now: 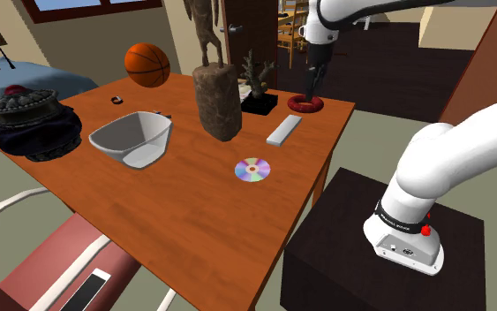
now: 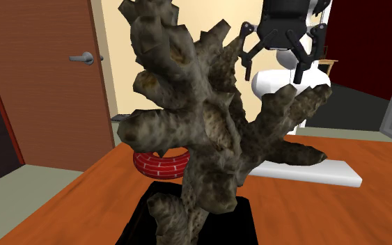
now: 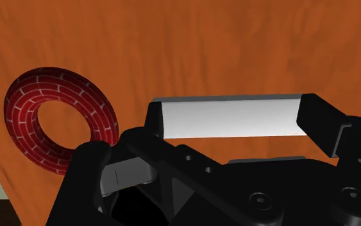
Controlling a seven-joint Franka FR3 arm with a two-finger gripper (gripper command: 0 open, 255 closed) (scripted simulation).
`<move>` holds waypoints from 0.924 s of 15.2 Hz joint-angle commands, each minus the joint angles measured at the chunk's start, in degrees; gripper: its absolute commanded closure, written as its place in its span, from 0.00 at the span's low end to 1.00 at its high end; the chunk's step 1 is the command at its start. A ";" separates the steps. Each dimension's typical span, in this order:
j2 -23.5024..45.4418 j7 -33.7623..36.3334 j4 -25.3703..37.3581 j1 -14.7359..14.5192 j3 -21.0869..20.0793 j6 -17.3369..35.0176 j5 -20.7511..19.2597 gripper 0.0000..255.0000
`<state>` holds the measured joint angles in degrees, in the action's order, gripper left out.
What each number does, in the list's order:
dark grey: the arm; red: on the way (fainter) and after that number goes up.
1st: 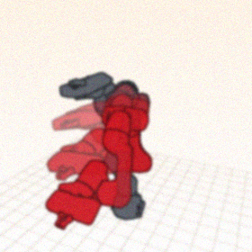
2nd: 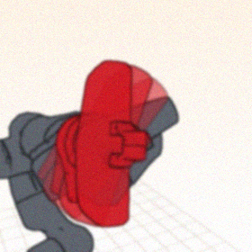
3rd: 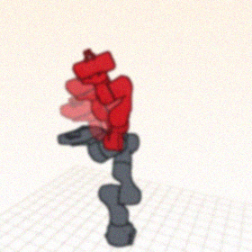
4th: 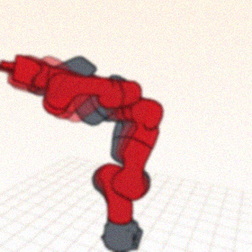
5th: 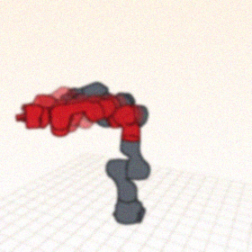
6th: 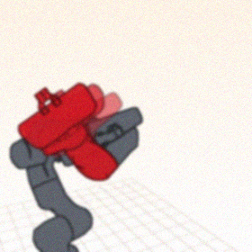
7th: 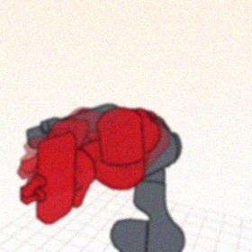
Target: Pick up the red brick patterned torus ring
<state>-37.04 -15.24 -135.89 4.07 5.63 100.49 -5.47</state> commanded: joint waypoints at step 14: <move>21.93 -13.37 4.06 1.91 13.11 24.48 2.63 0.00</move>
<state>-16.20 -28.13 -132.22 6.06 18.39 124.02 -3.28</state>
